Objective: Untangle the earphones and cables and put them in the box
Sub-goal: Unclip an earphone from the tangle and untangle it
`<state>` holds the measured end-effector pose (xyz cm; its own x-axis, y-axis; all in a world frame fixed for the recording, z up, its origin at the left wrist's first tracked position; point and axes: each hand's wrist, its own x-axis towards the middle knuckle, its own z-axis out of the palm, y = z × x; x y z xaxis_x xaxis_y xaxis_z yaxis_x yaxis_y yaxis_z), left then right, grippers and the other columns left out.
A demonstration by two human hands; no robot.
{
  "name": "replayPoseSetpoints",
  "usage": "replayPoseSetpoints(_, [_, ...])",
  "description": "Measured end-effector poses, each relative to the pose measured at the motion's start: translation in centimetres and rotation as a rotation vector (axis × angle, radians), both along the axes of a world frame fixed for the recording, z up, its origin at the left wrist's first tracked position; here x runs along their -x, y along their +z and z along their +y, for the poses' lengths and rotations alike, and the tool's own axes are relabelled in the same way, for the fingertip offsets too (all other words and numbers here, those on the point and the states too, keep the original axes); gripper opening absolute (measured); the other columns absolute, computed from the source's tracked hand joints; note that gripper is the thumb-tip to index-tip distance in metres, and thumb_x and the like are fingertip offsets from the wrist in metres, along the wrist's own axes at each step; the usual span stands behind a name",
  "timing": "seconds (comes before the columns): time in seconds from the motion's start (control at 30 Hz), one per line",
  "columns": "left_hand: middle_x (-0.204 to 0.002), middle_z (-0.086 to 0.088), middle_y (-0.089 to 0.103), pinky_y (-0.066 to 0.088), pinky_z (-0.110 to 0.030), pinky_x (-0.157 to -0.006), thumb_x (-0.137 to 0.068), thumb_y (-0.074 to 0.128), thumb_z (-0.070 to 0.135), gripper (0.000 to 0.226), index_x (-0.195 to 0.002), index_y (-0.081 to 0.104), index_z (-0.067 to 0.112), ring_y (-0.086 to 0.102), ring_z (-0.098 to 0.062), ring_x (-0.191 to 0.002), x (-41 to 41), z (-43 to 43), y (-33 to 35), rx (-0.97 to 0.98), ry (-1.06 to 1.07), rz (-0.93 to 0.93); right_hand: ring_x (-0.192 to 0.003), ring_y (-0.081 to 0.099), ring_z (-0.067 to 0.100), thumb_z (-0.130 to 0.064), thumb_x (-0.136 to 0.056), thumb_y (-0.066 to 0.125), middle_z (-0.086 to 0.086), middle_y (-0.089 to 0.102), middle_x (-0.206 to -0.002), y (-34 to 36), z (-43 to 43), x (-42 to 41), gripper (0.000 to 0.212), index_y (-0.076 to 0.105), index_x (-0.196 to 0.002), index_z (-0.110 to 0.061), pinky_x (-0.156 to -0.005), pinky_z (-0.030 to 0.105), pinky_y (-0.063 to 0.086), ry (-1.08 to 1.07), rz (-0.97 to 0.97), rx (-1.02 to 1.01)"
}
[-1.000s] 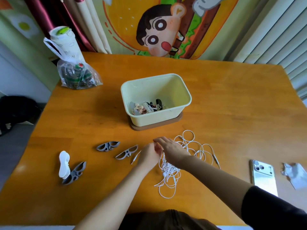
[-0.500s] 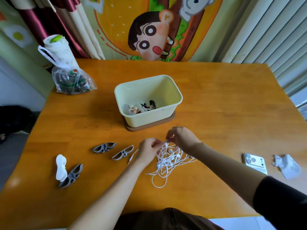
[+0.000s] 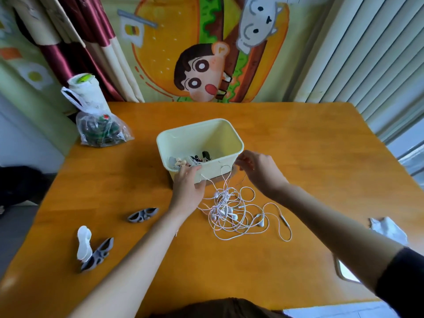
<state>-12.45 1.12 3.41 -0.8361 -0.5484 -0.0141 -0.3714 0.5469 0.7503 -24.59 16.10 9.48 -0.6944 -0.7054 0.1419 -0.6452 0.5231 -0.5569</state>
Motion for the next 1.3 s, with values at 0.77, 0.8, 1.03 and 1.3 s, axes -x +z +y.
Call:
replayPoseSetpoints(0.77, [-0.110, 0.008, 0.055, 0.041, -0.008, -0.071, -0.094, 0.056, 0.024, 0.025, -0.119, 0.055, 0.020, 0.054, -0.006, -0.100, 2.1, 5.3, 6.1, -0.198, -0.312, 0.115, -0.072, 0.058, 0.011, -0.022, -0.093, 0.056, -0.006, 0.061, -0.078, 7.5, -0.2, -1.6, 0.017, 0.069, -0.093, -0.012, -0.064, 0.022, 0.043, 0.054, 0.040, 0.054])
replayPoseSetpoints(0.8, [-0.102, 0.006, 0.059, 0.042, -0.006, -0.066, -0.097, 0.051, 0.024, 0.015, -0.108, 0.059, 0.019, 0.058, -0.006, -0.091, 2.3, 5.5, 6.3, -0.202, -0.317, 0.125, -0.073, 0.059, 0.012, -0.022, -0.093, 0.055, -0.005, 0.062, -0.079, 7.3, -0.2, -1.7, 0.018, 0.069, -0.094, -0.011, -0.065, 0.022, 0.045, 0.070, 0.027, 0.039])
replayPoseSetpoints(1.03, [-0.068, -0.002, 0.064, 0.056, -0.039, -0.072, -0.103, 0.038, 0.013, 0.036, -0.074, 0.059, 0.015, 0.062, -0.023, -0.066, 1.9, 4.8, 5.3, -0.436, -0.146, 0.268, -0.086, 0.058, 0.017, -0.025, -0.088, 0.064, 0.002, 0.061, -0.094, 4.0, 1.3, -1.6, 0.032, 0.058, -0.113, -0.005, -0.071, 0.021, 0.041, -0.036, -0.104, 0.036])
replayPoseSetpoints(1.3, [-0.070, -0.007, 0.059, 0.057, -0.026, -0.063, -0.103, 0.035, 0.011, 0.032, -0.078, 0.056, 0.008, 0.061, -0.013, -0.058, 1.8, 4.3, 6.7, -0.738, 0.067, 0.368, -0.054, 0.058, -0.006, -0.013, -0.089, 0.061, -0.005, 0.065, -0.069, -0.6, 2.9, -3.6, 0.009, 0.066, -0.090, -0.007, -0.060, 0.012, 0.048, -0.056, -0.347, 0.033])
